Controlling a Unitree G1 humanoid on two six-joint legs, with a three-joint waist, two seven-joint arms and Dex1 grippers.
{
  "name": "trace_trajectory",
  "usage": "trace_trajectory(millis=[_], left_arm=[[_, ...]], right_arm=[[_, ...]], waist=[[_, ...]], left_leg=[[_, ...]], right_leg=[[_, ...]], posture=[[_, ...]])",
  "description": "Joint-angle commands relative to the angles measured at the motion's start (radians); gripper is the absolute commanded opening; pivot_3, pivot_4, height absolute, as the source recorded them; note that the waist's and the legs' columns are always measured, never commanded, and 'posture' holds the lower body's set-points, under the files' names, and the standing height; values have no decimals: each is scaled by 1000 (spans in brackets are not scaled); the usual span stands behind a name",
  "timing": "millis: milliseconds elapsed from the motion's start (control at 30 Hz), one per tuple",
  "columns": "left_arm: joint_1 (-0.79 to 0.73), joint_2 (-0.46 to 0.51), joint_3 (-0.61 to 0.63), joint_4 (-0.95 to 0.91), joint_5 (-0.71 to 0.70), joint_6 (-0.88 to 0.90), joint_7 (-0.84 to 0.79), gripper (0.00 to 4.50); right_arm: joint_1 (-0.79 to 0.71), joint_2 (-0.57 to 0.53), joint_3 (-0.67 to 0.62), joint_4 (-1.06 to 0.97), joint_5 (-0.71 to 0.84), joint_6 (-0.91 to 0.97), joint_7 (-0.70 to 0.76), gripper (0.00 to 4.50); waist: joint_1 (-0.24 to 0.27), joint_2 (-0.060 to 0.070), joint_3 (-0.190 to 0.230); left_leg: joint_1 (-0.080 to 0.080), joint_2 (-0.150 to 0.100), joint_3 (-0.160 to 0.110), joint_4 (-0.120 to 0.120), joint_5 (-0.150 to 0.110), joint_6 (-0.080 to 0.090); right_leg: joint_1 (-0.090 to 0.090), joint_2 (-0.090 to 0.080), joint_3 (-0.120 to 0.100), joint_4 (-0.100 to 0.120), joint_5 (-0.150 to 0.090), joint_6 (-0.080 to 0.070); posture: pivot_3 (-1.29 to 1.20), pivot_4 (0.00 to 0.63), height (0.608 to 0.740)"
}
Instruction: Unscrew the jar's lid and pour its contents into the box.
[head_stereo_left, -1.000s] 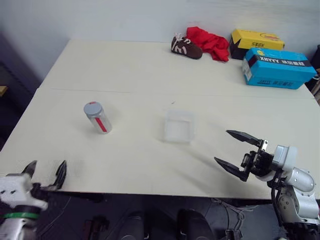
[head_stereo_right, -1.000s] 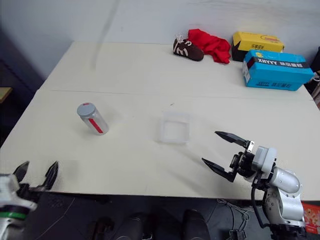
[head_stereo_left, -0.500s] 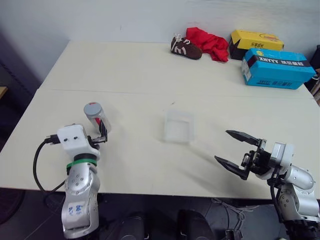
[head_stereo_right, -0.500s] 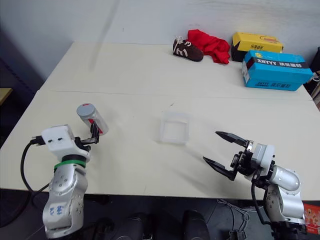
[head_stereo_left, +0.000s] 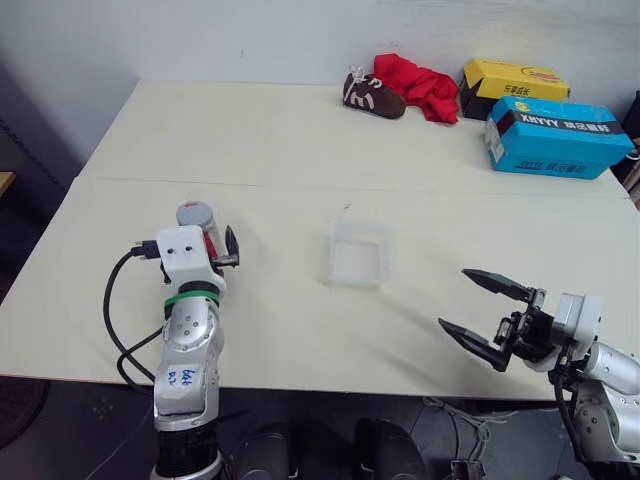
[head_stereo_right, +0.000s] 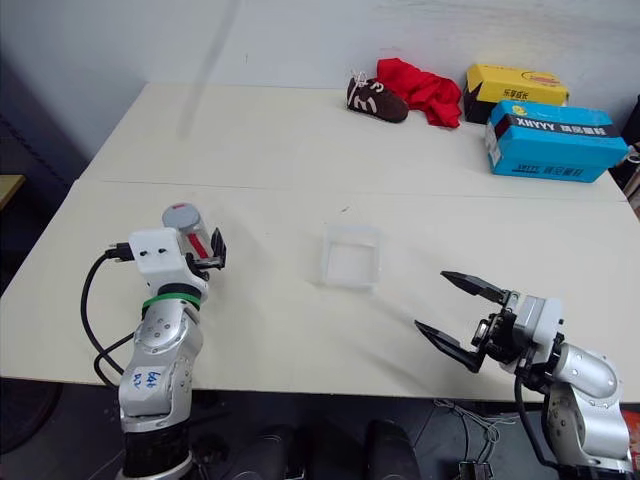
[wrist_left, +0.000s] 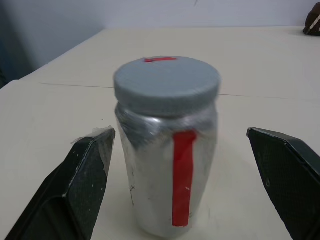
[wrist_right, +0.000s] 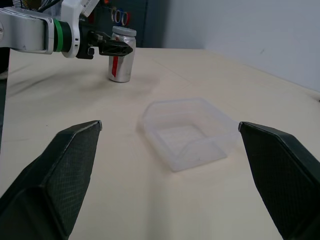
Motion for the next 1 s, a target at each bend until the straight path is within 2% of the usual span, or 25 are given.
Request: trace_trajectory(millis=[33,400,767,900,1000], left_arm=[[-15,-20,-12,10,27,-30,32,4471],[-101,-69,9,230,58,-210,133,4471],[-154,-44,9,364,87,-364,168,4471],[-155,-23,3,391,95,-406,158,3573],[-159,-19,-3,402,82,-429,141,2547]], right_arm=[[1,-4,-26,-32,19,3,-8,4500],[7,-29,-66,-19,28,35,6,4500],[28,-15,-77,-27,21,35,-13,4500],[53,-9,-74,-34,20,32,-21,4500],[62,-3,-70,-41,19,30,-32,4500]], waist=[[1,0,0],[8,0,0],[16,0,0],[21,0,0],[24,0,0]], left_leg=[[0,0,0,0,0,-1],[0,0,0,0,0,0],[0,0,0,0,0,1],[0,0,0,-1,0,1],[-1,0,0,0,0,1]], right_leg=[[0,0,0,0,0,0],[0,0,-1,-1,0,0],[0,0,-1,-1,0,0],[0,0,-2,-2,0,0],[0,0,-2,-2,0,1]], posture=[[0,150,740],[0,150,740],[0,150,740],[0,150,740],[0,150,740]])
